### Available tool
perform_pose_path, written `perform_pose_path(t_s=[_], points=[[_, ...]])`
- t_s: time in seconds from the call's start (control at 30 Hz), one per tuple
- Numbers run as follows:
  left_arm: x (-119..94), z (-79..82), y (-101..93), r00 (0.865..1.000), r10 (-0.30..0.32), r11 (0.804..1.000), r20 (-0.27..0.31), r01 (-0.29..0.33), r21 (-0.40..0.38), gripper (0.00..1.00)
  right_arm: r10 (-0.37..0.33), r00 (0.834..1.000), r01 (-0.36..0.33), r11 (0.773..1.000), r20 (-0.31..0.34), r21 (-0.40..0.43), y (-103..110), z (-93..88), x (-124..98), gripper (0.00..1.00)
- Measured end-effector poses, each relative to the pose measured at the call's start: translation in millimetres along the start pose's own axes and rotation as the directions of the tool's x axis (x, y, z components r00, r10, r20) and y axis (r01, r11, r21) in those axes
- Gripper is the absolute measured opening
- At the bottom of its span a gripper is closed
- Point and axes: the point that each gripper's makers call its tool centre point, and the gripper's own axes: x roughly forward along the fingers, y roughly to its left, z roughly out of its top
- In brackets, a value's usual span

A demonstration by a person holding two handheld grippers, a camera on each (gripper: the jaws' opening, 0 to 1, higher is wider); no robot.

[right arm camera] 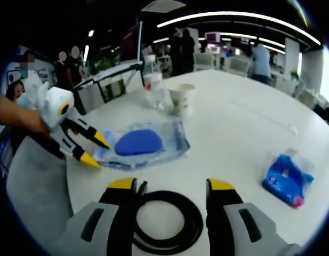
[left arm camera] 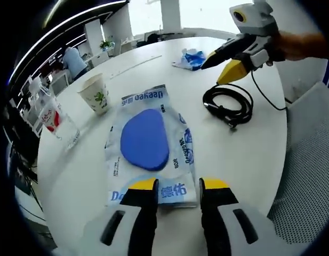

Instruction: Arrange the tabletop items into an orderly group along one side of the table until the central work area is clear of visible clutter.

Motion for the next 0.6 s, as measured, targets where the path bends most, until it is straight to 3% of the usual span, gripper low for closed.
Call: perform_pose_path(t_s=[0.07,0.27,0.6], points=[[-0.9,-1.8,0.1,1.000,0.014,0.998,-0.008,-0.014,0.054,0.31,0.005,1.000,-0.005,1.000,-0.002,-0.001,1.0,1.5,2.8,0.49],[-3.2,-4.6,4.4,0.999,0.045,0.994,-0.017,-0.043,0.103,0.33,0.016,1.000,-0.016,1.000,-0.002,-0.009,3.8,4.7,7.5,0.49],[-21.8,-14.1,31.5,0.990,0.142,0.988,-0.012,-0.141,0.058,0.31,0.032,0.999,-0.032,0.999,-0.007,-0.004,8.5,5.6,16.8,0.48]])
